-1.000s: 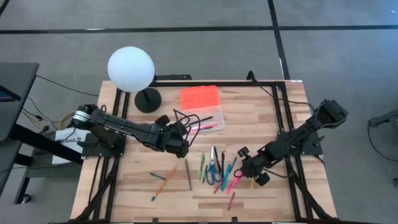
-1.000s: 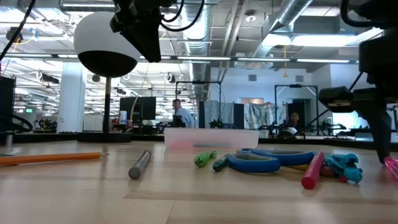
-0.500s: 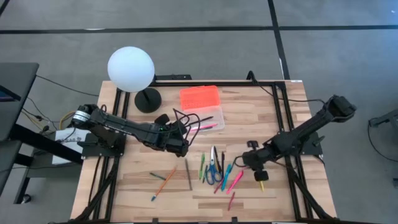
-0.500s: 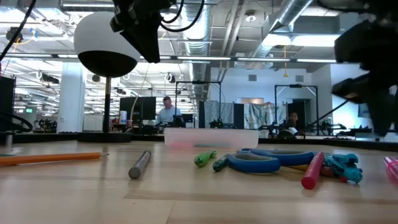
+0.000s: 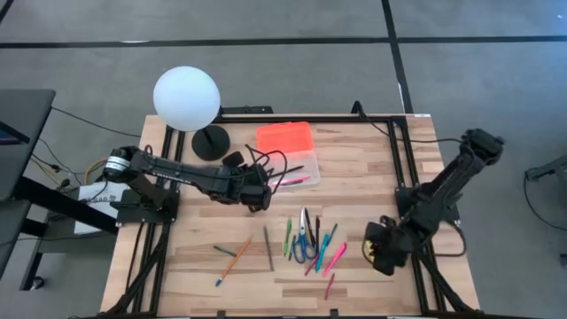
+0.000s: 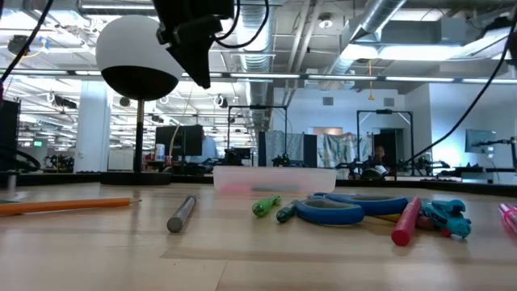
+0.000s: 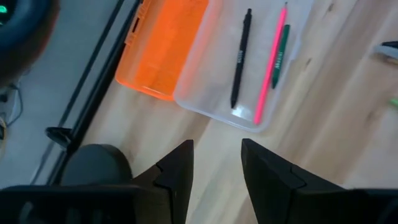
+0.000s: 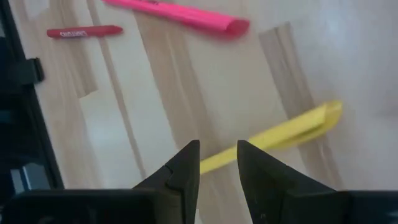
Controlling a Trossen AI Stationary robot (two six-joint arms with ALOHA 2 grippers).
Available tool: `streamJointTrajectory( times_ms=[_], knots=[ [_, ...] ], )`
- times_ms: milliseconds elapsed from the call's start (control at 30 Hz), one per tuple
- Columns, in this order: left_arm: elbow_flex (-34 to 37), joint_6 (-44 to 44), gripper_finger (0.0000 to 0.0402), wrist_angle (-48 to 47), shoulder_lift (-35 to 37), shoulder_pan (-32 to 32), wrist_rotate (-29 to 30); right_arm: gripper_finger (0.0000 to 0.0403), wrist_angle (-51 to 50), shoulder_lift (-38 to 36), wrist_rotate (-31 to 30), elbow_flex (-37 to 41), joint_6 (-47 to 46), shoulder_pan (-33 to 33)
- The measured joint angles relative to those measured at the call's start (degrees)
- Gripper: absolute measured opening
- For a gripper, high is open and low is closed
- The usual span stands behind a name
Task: Pick & place school supplies into a supply box
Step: Put the yellow pen into the supply box
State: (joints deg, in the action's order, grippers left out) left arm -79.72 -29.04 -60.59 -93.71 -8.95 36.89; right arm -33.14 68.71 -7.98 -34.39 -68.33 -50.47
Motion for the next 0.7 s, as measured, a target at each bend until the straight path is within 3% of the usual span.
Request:
streamJointTrajectory(
  times_ms=[133,333,700],
  knots=[
    [0.0,2.8,0.0130,0.1,0.0,1.8,0.0,0.0099,-1.4,2.6,-0.2,0.0,-4.0,-4.4],
    [0.0,3.1,0.0130,0.1,0.0,3.1,0.0,0.0086,1.2,10.3,6.2,0.0,-4.2,-8.0],
    [0.0,3.0,0.0130,0.1,0.0,3.0,-0.4,0.0074,5.4,16.8,6.2,-3.3,-1.8,-6.7]
  ],
)
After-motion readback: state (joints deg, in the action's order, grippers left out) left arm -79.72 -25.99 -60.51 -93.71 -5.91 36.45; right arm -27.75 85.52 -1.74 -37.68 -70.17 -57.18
